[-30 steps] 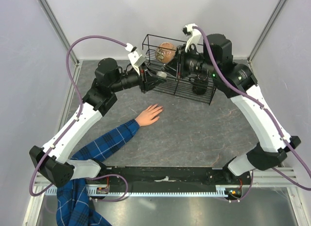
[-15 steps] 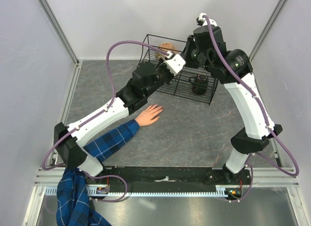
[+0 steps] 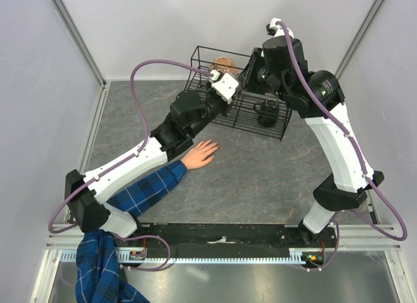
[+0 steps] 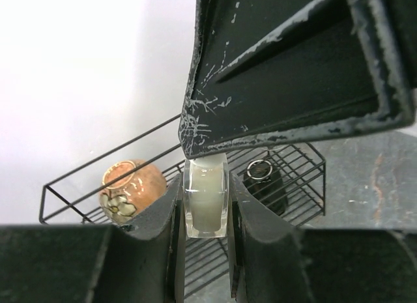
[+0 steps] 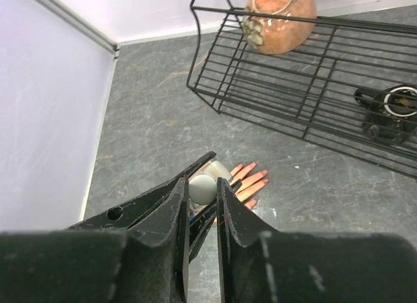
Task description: Paint the nails
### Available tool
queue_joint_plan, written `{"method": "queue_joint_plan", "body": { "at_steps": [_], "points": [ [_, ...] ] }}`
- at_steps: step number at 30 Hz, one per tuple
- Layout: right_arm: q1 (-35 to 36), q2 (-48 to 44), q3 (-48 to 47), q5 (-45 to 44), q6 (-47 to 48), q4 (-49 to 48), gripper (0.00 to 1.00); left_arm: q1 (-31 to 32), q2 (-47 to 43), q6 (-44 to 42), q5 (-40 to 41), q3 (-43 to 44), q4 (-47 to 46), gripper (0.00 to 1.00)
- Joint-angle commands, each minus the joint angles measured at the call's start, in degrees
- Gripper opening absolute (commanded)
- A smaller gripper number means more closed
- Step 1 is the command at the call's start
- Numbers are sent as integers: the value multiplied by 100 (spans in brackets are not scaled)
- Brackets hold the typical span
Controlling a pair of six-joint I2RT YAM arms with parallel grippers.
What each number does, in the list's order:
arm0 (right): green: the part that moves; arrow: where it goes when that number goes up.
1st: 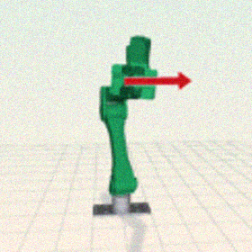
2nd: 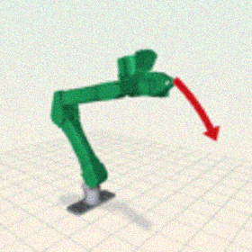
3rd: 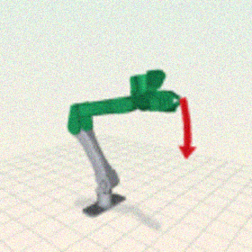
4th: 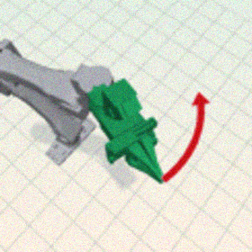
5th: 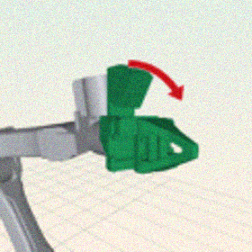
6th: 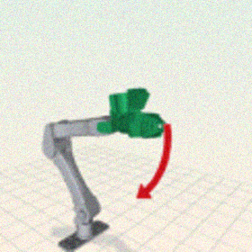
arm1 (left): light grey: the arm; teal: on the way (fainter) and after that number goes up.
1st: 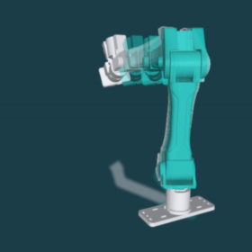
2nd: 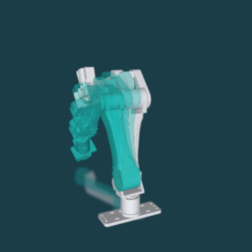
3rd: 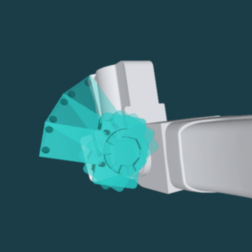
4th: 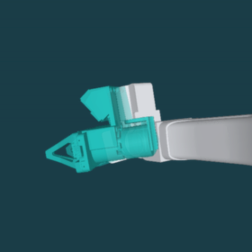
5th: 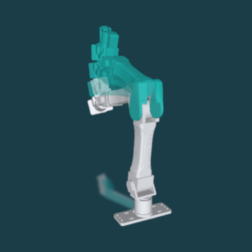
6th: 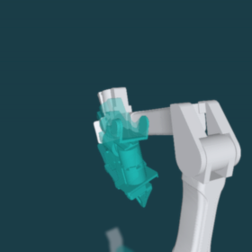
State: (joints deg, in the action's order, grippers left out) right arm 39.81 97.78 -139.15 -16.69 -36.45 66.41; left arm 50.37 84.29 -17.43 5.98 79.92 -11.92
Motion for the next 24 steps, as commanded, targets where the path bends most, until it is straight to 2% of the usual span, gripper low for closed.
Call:
{"method": "queue_joint_plan", "body": {
  "at_steps": [1, 8, 19, 24],
  "points": [
    [369, 215, 187, 1352, -275, -243, 25, 289, -431, 697, -1002, -90, -1304, 2],
    [361, 198, 187, 1440, -205, -357, 41, 289, -633, 759, -1116, -293, -1313, 2],
    [343, 49, 265, 1502, -82, -401, 59, 280, -879, 847, -1081, -521, -1199, 2],
    [282, -109, 310, 1519, 23, -419, 73, 245, -1011, 1179, -1134, -548, -1067, 2]
  ]
}}
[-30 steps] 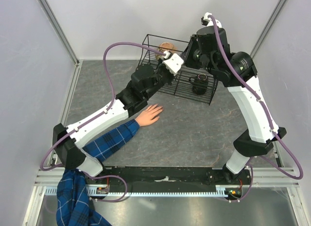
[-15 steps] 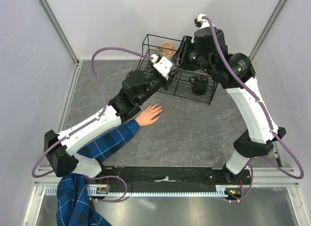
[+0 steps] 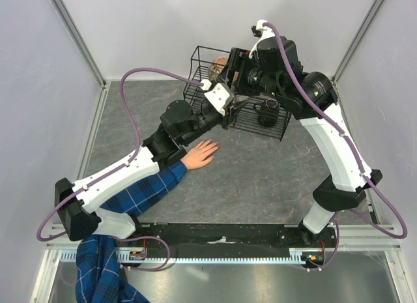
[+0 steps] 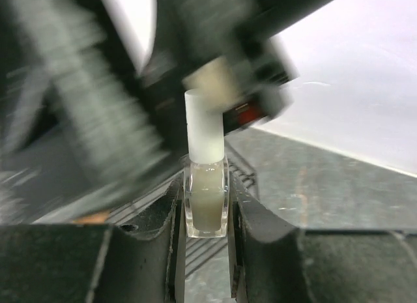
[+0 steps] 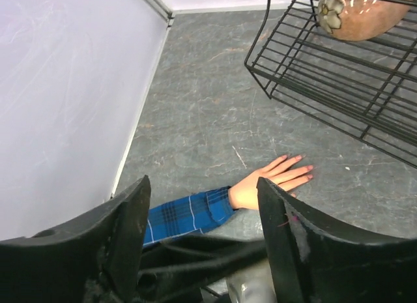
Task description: Paint the nails
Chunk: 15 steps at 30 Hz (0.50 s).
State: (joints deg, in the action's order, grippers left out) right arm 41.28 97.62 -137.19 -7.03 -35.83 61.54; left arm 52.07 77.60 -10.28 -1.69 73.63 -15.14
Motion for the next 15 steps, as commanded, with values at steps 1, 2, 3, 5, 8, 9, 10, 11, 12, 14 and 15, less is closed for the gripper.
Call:
{"method": "queue_joint_plan", "body": {
  "at_steps": [1, 2, 3, 5, 8, 9, 10, 11, 12, 14, 15],
  "points": [
    [118, -129, 122, 553, -12, 60, 77, 40, -360, 544, -419, 82, -702, 2],
    [91, -156, 157, 588, -20, 43, 78, 14, -412, 623, -437, 64, -658, 2],
    [30, -226, 183, 632, -11, 25, 79, -22, -456, 763, -515, 29, -657, 2],
    [-5, -322, 244, 685, 15, -10, 81, -74, -509, 931, -525, -23, -631, 2],
    [-32, -524, 446, 877, 103, -159, 85, -189, -597, 1184, -542, -94, -596, 2],
    [-32, -577, 499, 905, 120, -238, 87, -250, -623, 1247, -586, -103, -578, 2],
    [-41, -621, 587, 940, 138, -378, 89, -276, -632, 1300, -586, -138, -570, 2],
    [-49, -691, 588, 1018, 190, -423, 90, -303, -650, 1414, -586, -164, -569, 2],
    [-76, -709, 579, 1054, 208, -449, 90, -364, -676, 1476, -595, -173, -552, 2],
    [-137, -762, 535, 1150, 313, -476, 92, -435, -703, 1660, -665, -199, -491, 2],
    [-164, -789, 518, 1186, 366, -485, 94, -522, -703, 1739, -700, -191, -447, 2]
  ]
}}
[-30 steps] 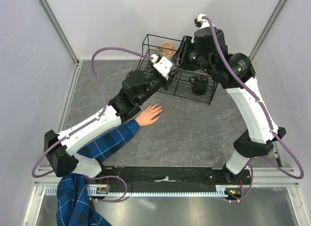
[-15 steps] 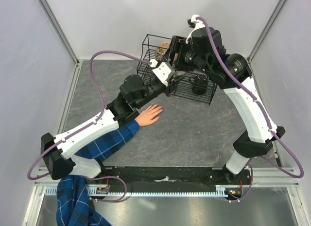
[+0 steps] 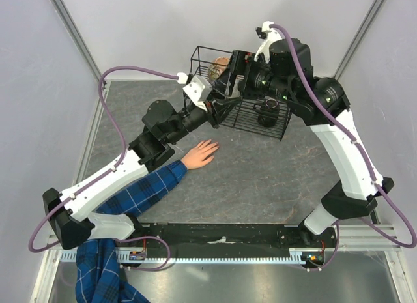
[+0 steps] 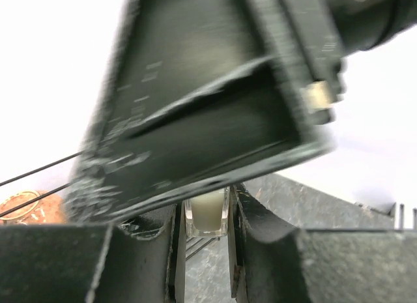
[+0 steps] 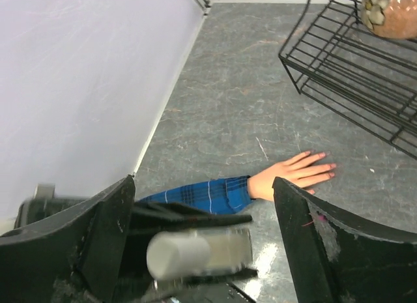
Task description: Paint the nails
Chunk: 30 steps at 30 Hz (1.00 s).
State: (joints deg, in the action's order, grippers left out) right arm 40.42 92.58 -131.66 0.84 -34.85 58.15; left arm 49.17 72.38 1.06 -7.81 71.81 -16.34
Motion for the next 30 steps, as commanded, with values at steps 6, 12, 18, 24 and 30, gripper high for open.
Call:
{"method": "queue_joint_plan", "body": {
  "at_steps": [6, 12, 18, 24, 30],
  "points": [
    [-447, -521, 87, 1153, 908, -531, 98, -609, -391, 1133, -545, 9, 130, 2],
    [-711, -679, 498, 3049, 2005, -1251, 98, -1005, -690, 1695, -1432, -44, 500, 2],
    [-817, -337, 624, 5161, 1851, -2366, 90, -1348, -971, 2442, -2645, -299, 131, 2],
    [-966, -925, 2257, 5769, 155, -5407, 82, -1498, -1112, 2671, -3024, -361, -106, 2],
    [-975, -917, 2433, 5901, 75, -5489, 76, -1629, -1112, 2899, -3270, -334, -308, 2]
  ]
}}
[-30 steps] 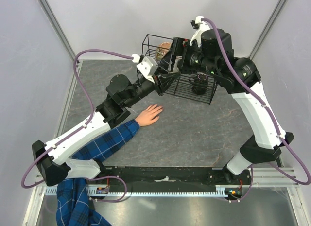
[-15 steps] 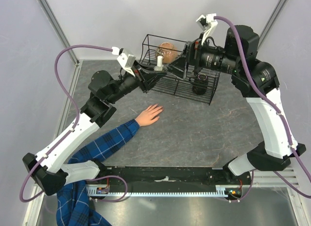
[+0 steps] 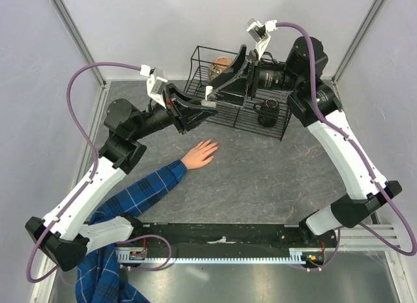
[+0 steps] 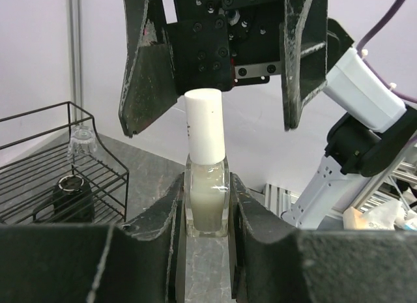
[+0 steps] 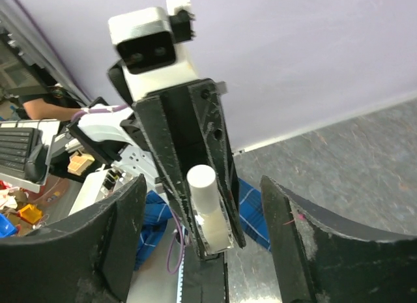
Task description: Paint the nails
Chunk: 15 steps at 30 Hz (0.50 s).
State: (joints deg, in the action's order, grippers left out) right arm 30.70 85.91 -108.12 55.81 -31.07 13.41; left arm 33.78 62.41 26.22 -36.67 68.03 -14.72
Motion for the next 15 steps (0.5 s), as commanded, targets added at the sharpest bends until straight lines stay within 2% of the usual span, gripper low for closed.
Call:
{"method": "queue_joint_plan", "body": {
  "at_steps": [1, 3, 5, 15],
  "points": [
    [-11, -267, 106, 404, -294, -1024, 74, -108, -98, 428, -420, 44, -488, 2],
    [-11, -250, 115, 448, -312, -1024, 67, -135, -98, 489, -499, 26, -523, 2],
    [-2, -232, 168, 448, -329, -1016, 65, -179, -98, 533, -552, 17, -558, 2],
    [-3, -66, 177, 501, -312, -1007, 68, -275, 8, 868, -904, 9, -936, 2]
  ]
}}
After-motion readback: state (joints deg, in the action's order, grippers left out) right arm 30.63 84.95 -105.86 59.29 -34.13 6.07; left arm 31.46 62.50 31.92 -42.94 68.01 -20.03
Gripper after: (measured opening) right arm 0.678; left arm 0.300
